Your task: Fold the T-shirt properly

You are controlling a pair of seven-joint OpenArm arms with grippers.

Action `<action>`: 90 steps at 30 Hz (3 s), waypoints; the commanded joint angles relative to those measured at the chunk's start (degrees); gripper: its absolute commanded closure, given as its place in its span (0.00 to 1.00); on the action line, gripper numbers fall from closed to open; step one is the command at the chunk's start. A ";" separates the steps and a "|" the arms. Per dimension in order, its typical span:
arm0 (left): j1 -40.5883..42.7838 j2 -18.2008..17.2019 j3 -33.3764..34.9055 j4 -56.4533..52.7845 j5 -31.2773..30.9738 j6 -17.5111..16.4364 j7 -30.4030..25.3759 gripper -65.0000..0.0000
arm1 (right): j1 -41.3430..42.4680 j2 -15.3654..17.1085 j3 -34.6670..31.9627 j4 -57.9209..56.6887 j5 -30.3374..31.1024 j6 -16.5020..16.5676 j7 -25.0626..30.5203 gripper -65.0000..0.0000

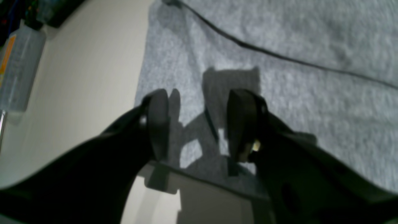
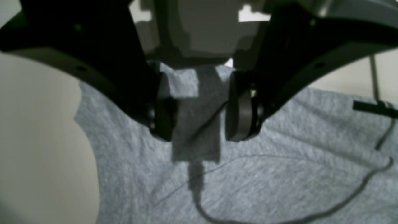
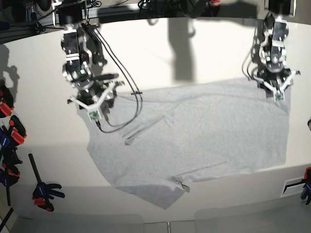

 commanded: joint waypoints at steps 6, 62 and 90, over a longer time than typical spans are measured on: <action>7.23 -0.85 -0.07 7.41 -0.35 -0.17 2.71 0.56 | -7.19 2.75 0.44 6.60 -1.36 -2.08 -3.85 0.58; 37.57 -0.83 -0.07 37.73 10.25 0.02 7.61 0.56 | -38.03 3.30 16.61 52.57 -7.21 -0.57 -15.85 0.58; 37.27 -0.52 -0.07 37.79 10.86 0.00 6.95 0.56 | -18.01 10.01 -25.75 39.78 -5.40 23.47 -19.61 0.60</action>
